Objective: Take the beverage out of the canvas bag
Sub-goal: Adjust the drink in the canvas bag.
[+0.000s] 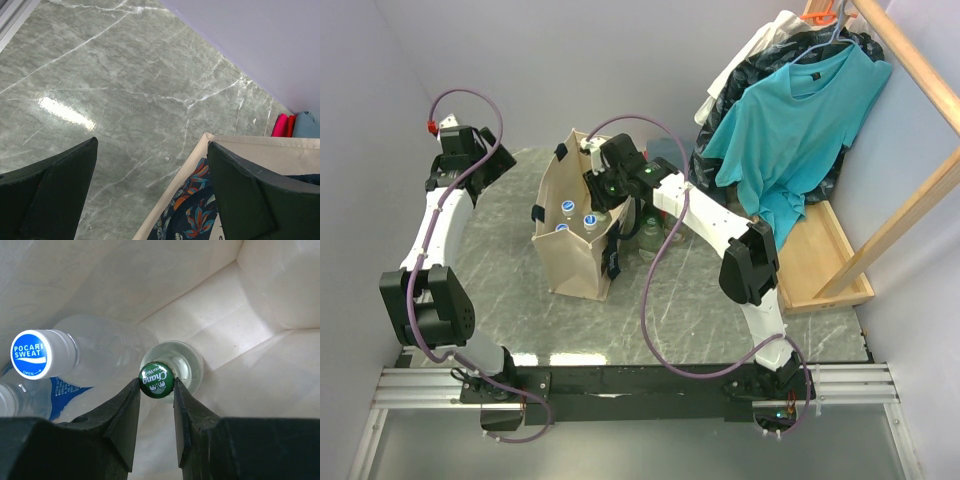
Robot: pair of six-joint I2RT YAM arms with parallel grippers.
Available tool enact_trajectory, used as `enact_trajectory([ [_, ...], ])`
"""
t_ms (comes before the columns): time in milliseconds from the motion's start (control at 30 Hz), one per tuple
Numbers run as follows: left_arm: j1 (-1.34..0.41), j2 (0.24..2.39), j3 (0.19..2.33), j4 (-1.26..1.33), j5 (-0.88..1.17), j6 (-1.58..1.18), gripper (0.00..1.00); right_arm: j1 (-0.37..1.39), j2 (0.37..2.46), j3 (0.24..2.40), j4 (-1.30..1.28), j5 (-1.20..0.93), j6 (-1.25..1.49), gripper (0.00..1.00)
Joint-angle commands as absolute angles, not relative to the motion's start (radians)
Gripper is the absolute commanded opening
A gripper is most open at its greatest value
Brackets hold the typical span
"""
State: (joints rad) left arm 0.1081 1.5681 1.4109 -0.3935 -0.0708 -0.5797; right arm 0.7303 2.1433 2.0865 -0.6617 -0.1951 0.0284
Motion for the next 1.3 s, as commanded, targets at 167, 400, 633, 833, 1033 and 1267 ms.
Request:
enact_trajectory([
  [167, 0.110, 1.519, 1.405, -0.365, -0.060, -0.564, 0.96, 0.727, 2.076, 2.137, -0.545, -0.130, -0.015, 0.00],
  [400, 0.110, 1.516, 1.404, -0.364, -0.054, -0.565, 0.96, 0.729, 2.068, 2.152, -0.508, -0.133, -0.011, 0.00],
  [633, 0.110, 1.508, 1.397, -0.361, -0.054, -0.565, 0.96, 0.726, 2.082, 2.200, -0.505, -0.141, -0.009, 0.00],
  [833, 0.110, 1.509, 1.397, -0.360, -0.046, -0.568, 0.96, 0.727, 2.083, 2.210, -0.495, -0.141, -0.009, 0.00],
  [1033, 0.110, 1.511, 1.397, -0.359, -0.046, -0.569, 0.96, 0.727, 2.072, 2.204, -0.476, -0.137, -0.014, 0.00],
  [1267, 0.110, 1.514, 1.401, -0.365, -0.058, -0.568, 0.96, 0.727, 2.066, 2.214, -0.442, -0.129, -0.012, 0.00],
])
